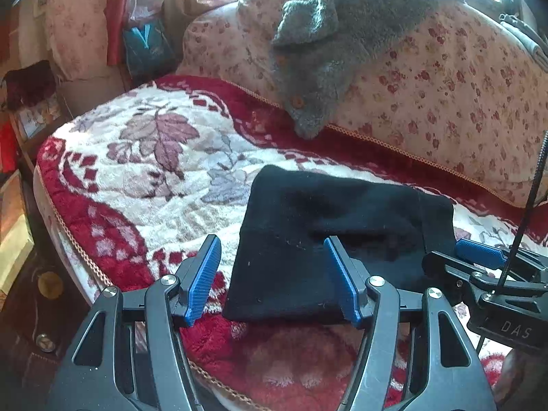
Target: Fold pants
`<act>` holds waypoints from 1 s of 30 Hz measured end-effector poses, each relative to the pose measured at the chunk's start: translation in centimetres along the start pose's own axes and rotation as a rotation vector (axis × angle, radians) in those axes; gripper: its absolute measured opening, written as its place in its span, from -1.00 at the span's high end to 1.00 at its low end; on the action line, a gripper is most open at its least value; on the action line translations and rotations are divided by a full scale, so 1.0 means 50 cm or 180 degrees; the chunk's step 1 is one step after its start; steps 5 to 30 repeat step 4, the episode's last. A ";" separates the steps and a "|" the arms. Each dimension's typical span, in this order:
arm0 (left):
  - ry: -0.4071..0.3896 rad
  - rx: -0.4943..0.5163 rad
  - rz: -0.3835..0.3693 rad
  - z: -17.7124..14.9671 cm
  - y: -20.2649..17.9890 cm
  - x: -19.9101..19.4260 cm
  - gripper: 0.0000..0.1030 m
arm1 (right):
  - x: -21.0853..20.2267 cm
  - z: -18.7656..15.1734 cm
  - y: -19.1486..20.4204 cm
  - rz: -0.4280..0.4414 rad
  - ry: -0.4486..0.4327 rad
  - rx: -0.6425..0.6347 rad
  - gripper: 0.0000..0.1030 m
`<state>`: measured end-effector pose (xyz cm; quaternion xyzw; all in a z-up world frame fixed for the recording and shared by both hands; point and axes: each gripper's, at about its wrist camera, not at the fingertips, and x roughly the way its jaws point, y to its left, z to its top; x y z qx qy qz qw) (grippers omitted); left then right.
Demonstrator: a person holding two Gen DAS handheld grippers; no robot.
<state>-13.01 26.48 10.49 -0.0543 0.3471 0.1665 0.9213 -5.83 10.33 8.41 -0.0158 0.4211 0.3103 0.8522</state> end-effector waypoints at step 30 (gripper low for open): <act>-0.0083 0.0084 -0.0017 0.004 -0.020 -0.012 -0.21 | -0.006 0.000 -0.007 0.0018 -0.0012 0.0032 -0.17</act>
